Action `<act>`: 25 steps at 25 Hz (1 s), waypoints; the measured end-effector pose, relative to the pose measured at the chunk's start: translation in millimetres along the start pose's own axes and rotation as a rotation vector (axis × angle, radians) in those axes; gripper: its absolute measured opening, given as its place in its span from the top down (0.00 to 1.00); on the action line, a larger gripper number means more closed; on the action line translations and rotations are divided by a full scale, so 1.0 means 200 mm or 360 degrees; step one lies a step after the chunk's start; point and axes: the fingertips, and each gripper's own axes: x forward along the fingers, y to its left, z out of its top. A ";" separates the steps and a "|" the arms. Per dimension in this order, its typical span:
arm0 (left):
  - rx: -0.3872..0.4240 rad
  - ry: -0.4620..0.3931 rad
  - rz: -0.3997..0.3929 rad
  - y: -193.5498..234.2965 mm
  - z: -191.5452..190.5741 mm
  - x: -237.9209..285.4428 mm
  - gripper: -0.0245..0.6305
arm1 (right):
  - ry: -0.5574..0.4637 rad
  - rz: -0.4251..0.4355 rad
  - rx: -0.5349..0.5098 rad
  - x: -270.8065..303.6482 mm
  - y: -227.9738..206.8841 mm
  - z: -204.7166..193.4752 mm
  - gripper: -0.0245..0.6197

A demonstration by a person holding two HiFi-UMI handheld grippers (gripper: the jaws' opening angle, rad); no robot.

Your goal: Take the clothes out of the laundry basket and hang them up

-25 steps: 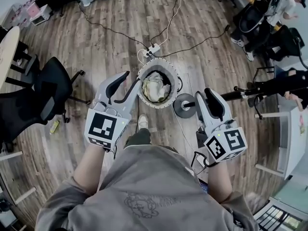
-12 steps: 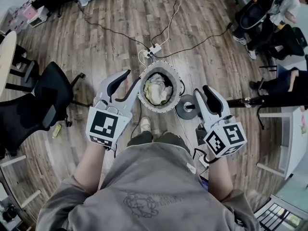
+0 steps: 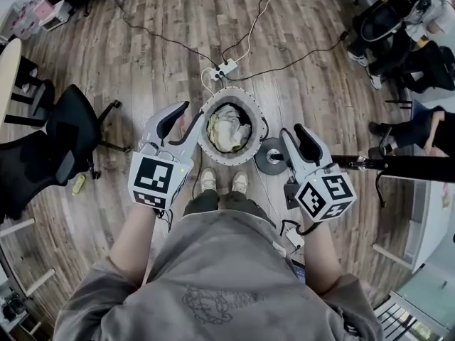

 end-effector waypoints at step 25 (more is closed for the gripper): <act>-0.0275 0.0660 0.0026 0.07 -1.48 1.00 0.75 | 0.0650 -0.0082 0.0267 1.04 -0.55 -1.32 0.67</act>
